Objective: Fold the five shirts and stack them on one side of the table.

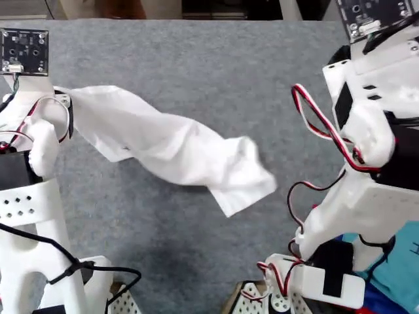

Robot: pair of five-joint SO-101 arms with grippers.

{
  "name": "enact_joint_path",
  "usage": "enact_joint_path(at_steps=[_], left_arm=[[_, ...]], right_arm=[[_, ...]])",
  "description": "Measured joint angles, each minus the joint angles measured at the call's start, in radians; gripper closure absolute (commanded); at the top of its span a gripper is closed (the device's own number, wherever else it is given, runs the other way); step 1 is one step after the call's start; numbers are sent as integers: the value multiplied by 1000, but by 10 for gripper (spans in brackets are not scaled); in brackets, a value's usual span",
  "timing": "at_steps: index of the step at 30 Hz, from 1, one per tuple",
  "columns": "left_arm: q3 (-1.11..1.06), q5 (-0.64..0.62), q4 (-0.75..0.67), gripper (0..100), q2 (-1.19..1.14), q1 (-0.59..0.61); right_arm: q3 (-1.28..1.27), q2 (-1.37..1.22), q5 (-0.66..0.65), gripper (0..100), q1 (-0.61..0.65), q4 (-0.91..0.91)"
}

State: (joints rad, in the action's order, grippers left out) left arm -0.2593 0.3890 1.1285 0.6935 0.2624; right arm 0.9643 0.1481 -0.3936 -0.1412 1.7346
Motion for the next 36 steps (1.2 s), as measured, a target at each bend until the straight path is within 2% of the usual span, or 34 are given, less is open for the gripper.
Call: enact_joint_path(at_steps=[36], left_arm=[[0,0,3,982,0,0]], right_arm=[[0,0,0,994,-2,15]])
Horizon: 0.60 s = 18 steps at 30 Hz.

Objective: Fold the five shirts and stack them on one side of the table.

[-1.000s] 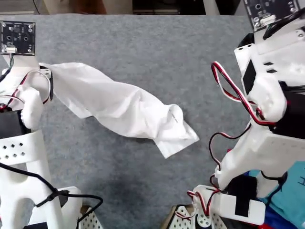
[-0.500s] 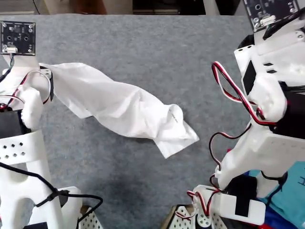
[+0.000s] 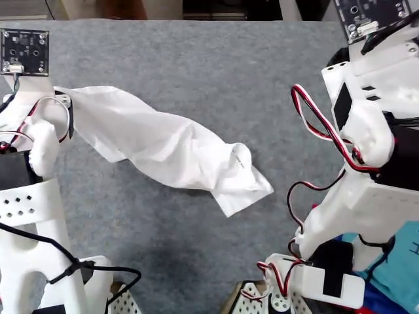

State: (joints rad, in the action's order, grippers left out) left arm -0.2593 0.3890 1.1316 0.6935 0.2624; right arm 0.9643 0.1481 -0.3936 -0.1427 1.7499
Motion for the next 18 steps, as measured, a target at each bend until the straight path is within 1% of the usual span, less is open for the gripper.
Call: enact_joint_path(at_steps=[12,15,18], left_arm=[[0,0,-9,982,0,0],[0,3,-9,982,0,0],[37,34,-9,982,-2,9]], right_arm=[[0,0,-18,994,0,0],[11,37,-20,994,0,0],[46,112,-25,994,0,0]])
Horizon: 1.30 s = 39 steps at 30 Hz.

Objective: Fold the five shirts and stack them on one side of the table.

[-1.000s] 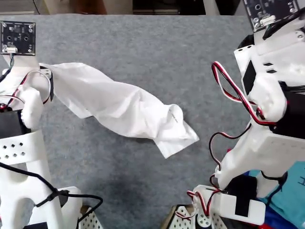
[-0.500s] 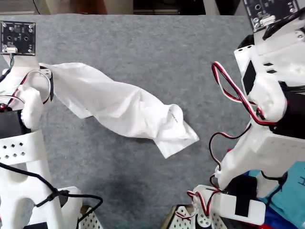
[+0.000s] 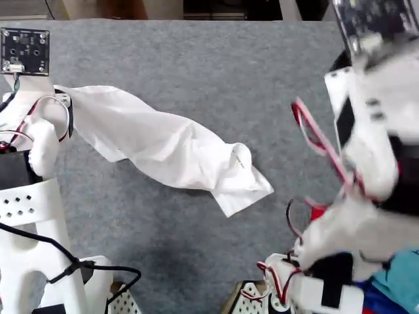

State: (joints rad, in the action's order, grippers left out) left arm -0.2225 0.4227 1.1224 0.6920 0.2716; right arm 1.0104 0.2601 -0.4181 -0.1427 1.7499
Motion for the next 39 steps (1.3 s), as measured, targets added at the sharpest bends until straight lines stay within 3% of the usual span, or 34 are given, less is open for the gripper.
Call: enact_joint_path(at_steps=[9,15,18,22,29,34,39], left_arm=[[354,6,0,982,0,143],[453,6,0,982,0,161],[453,8,0,982,0,161],[394,8,0,982,2,161],[275,32,0,982,0,192],[190,52,0,982,0,241],[100,52,0,982,0,256]], right_arm=[[84,178,0,995,0,-173],[97,249,0,995,0,-374],[101,264,0,995,0,-379],[-9,264,0,994,29,-253],[-505,180,-61,992,311,-28],[-882,83,-63,890,571,-87],[-1066,-29,-63,793,833,-184]])
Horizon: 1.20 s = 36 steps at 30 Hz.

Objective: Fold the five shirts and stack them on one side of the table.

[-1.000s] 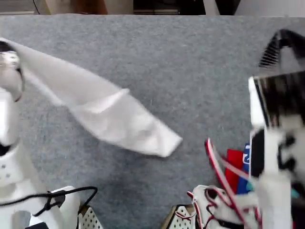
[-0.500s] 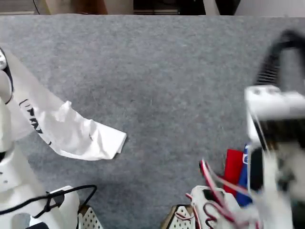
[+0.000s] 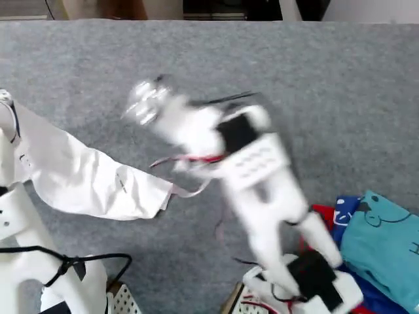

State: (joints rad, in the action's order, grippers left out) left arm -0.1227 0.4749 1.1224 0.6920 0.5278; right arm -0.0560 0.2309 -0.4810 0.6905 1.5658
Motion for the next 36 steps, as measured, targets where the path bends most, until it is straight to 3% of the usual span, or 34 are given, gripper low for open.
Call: enact_joint_path(at_steps=[5,17,20,26,36], left_arm=[[-117,0,0,982,20,0],[-534,0,-120,982,367,0],[-601,0,-129,982,462,0],[-666,0,-129,982,574,0],[-732,0,-144,982,585,0]], right_arm=[[-54,-173,-6,785,186,-94],[75,-624,63,786,249,-170],[144,-718,66,810,226,-152],[235,-829,66,994,126,-144],[239,-839,40,993,-11,-104]])
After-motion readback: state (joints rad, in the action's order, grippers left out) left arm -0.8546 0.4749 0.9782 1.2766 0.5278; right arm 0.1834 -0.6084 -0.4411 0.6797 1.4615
